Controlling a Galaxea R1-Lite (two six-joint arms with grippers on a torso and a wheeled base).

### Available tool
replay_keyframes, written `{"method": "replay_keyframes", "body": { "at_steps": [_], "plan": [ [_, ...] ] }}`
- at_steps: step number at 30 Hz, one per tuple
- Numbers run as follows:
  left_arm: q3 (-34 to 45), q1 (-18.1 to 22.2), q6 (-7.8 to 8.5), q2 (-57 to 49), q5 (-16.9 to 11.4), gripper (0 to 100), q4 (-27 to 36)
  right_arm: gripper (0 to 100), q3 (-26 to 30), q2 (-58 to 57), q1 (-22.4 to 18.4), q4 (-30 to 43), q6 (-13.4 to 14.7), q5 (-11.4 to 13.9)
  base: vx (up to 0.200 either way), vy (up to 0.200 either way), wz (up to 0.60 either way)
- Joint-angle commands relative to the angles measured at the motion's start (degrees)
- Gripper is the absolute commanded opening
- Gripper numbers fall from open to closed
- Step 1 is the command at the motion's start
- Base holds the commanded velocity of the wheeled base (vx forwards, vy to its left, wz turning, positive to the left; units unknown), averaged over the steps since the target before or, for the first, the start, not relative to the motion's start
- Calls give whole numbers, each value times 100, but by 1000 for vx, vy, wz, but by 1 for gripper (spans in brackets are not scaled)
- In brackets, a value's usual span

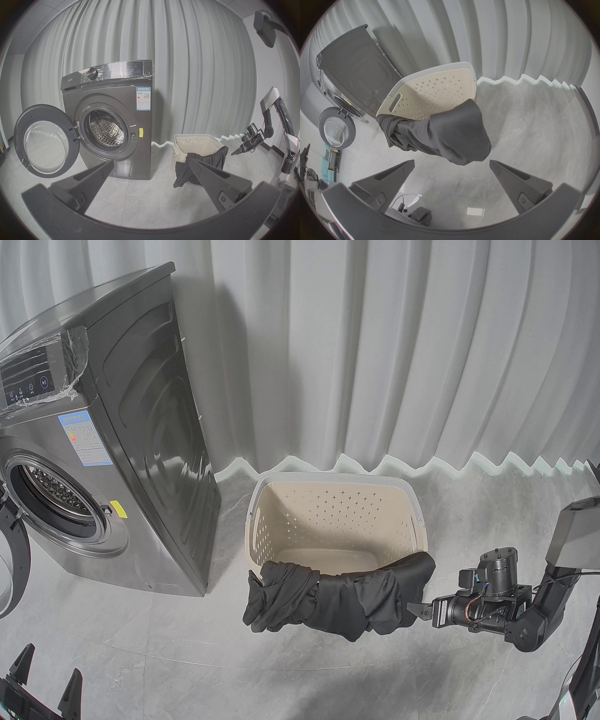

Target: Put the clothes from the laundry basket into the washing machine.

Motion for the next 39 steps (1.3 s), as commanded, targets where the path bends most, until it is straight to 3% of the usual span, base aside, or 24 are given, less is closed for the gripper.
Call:
{"method": "replay_keyframes", "body": {
  "at_steps": [1, 23, 39],
  "plan": [
    [101, 7, -2, -77, -4, 100, -1, 100, -171, 529, 49, -301, 3, -1, 0, 0, 0],
    [101, 7, 7, -77, 5, 100, -1, 100, -1199, 1320, 154, -644, -6, -10, 0, 0, 0],
    [101, 7, -2, -77, 5, 100, -1, 100, -1436, 1408, 137, -653, 3, -63, 0, 0, 0]
  ]
}}
